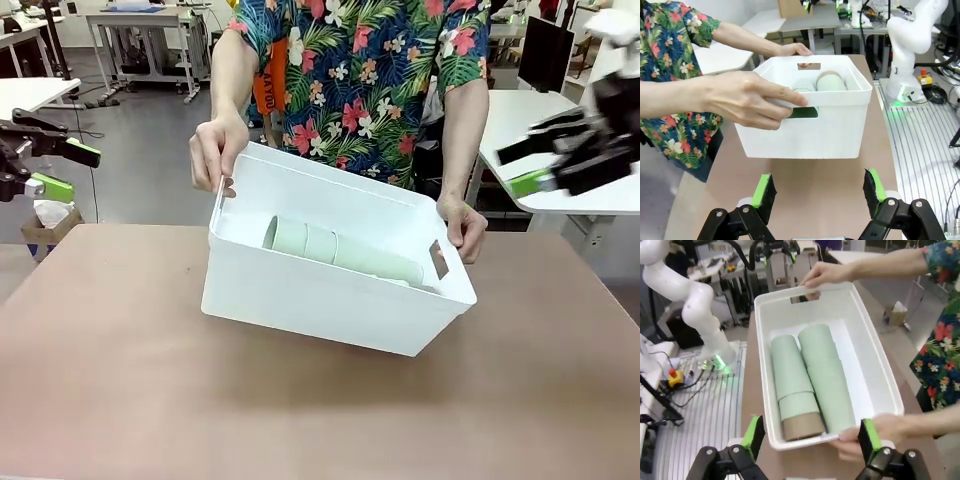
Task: Stack the cups and store them in the basket.
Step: Place the stack of Reusable plastic cups into the Pantry Basket.
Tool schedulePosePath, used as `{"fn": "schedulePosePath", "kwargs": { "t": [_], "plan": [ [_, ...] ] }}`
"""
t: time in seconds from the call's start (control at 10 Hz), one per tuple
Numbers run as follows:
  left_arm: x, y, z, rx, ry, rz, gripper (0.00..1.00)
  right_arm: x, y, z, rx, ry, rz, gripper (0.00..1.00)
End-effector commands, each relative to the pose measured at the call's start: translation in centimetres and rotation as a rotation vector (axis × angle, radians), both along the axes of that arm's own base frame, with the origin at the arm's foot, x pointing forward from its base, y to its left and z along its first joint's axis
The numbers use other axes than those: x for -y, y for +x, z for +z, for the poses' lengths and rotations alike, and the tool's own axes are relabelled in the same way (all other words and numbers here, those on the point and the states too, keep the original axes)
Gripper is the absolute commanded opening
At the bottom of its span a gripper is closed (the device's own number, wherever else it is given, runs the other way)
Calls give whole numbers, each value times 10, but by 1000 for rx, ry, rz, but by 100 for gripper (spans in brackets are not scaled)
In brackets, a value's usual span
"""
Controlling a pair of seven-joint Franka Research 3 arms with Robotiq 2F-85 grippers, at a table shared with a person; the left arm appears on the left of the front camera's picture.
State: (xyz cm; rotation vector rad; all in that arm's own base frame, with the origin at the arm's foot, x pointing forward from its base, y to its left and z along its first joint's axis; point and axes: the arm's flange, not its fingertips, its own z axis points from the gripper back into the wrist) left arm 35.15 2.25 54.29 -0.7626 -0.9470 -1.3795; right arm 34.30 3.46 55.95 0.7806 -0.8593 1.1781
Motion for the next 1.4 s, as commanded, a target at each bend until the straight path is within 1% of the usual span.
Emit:
{"fn": "schedulePosePath", "kwargs": {
  "t": [0.0, 0.2, 0.4, 0.5, 0.6, 1.3],
  "plan": [
    [2, 0, 4, -6, -22, 2, 92, 53, 13, 0, -16, 63, 9, 100],
    [2, 0, 4, -6, -22, 2, 92, 90, 9, -1, -6, 98, 15, 100],
    [2, 0, 4, -6, -22, 2, 92, 108, 12, -9, 17, 102, -5, 100],
    [2, 0, 4, -6, -22, 2, 92, 109, 16, -13, 55, 100, -7, 100],
    [2, 0, 4, -6, -22, 2, 92, 109, 4, -8, -12, 98, -20, 100],
    [2, 0, 4, -6, -22, 2, 92, 109, 4, -8, -12, 98, -20, 100]
  ]
}}
